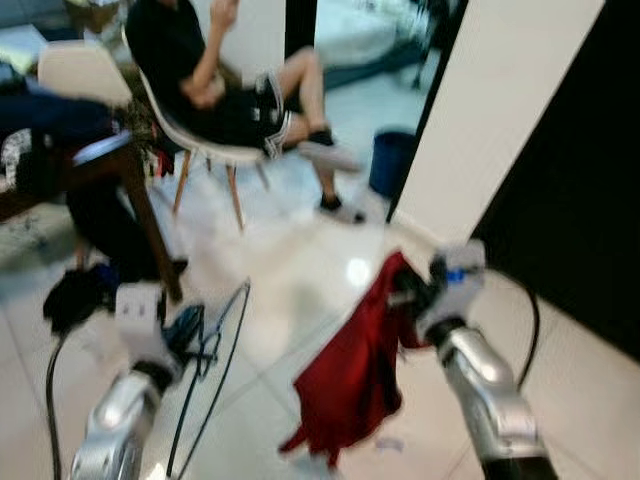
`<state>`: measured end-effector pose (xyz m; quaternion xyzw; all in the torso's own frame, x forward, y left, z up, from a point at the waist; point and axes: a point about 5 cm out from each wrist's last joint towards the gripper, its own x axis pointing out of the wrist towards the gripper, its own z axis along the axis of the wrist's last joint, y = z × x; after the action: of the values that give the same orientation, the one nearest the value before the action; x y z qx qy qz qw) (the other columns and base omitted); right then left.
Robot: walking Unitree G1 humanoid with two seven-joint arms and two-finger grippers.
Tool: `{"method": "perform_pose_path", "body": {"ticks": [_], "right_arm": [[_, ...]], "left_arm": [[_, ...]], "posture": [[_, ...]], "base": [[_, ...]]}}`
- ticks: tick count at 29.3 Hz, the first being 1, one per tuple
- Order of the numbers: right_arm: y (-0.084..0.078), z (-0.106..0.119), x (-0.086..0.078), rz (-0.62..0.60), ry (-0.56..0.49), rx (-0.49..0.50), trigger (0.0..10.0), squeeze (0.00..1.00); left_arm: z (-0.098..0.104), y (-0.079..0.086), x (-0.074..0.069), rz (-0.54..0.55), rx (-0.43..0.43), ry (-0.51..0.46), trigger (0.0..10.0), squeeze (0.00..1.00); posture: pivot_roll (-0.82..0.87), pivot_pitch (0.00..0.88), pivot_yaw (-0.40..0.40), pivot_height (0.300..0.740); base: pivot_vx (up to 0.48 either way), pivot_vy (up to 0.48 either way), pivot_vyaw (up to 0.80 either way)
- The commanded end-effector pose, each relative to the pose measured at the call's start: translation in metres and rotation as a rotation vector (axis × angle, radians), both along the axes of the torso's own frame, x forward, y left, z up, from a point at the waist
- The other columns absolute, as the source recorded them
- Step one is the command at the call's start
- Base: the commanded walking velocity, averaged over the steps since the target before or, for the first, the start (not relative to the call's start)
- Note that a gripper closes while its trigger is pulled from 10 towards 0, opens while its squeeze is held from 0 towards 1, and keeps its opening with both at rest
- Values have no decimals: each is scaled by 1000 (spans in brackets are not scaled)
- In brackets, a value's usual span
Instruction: Hang hanger
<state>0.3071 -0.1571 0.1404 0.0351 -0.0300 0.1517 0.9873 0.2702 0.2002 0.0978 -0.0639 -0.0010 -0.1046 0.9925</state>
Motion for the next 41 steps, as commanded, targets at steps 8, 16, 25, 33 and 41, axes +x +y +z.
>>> {"method": "perform_pose_path", "body": {"ticks": [8,16,25,33,41], "right_arm": [[-3,2,-2,-18,6,9,10000,0],[-2,1,-3,-18,24,14,10000,0],[2,5,-6,23,1,24,10000,0],[4,6,-5,36,2,19,10000,0],[4,5,-3,30,10,11,10000,0]], "left_arm": [[0,-10,-1,-44,2,15,10000,0],[2,-10,-1,-43,9,8,10000,0],[5,-8,0,-20,21,2,10000,0],[4,-8,-4,-28,28,10,10000,0],[7,-12,-5,-37,31,3,10000,0]], "posture": [[115,88,-52,740],[119,90,-51,740],[122,90,-53,740],[123,90,-54,740],[124,89,-56,740]], "base": [[383,0,0],[385,0,0],[385,0,88],[384,0,794],[384,0,784]]}}
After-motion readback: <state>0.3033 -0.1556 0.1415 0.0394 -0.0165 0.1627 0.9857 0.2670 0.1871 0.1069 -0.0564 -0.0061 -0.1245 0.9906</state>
